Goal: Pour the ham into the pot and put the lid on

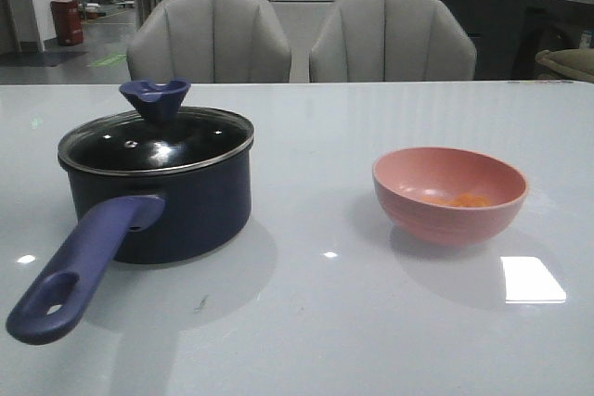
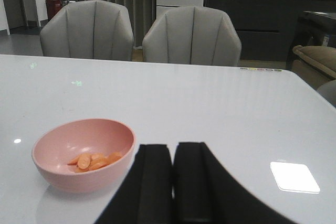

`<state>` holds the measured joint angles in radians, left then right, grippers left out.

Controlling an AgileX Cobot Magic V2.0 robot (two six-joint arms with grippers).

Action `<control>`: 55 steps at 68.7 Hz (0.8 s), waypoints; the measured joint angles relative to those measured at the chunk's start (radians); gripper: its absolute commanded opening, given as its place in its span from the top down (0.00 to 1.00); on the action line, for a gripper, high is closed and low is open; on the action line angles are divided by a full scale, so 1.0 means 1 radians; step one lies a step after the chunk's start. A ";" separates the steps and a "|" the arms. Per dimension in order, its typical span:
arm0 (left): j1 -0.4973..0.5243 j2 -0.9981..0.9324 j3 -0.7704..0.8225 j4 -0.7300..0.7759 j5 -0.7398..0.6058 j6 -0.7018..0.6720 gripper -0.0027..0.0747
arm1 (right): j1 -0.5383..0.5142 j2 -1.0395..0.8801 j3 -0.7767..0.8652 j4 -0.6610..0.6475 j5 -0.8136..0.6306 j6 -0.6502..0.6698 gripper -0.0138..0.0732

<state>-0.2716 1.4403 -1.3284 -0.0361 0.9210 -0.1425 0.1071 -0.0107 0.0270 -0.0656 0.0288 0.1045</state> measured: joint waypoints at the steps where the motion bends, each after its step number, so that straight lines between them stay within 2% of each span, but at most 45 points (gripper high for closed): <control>1: -0.012 0.022 -0.016 0.000 0.000 -0.007 0.17 | 0.000 0.000 0.000 0.000 0.000 0.000 0.67; 17: -0.102 0.240 -0.196 0.049 0.057 -0.115 0.17 | 0.000 0.000 0.000 0.000 0.000 0.000 0.67; 27: -0.123 0.323 -0.285 0.068 0.084 -0.155 0.17 | 0.000 0.000 0.000 0.000 0.000 0.000 0.67; 42: -0.130 0.410 -0.358 0.116 0.147 -0.218 0.17 | 0.000 0.000 0.000 0.000 0.000 0.000 0.67; 55: -0.131 0.448 -0.367 0.097 0.157 -0.223 0.17 | 0.000 0.000 0.000 0.000 0.000 0.000 0.67</control>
<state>-0.4024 1.8879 -1.6953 0.0612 1.0781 -0.3652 0.1071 -0.0107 0.0270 -0.0656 0.0288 0.1045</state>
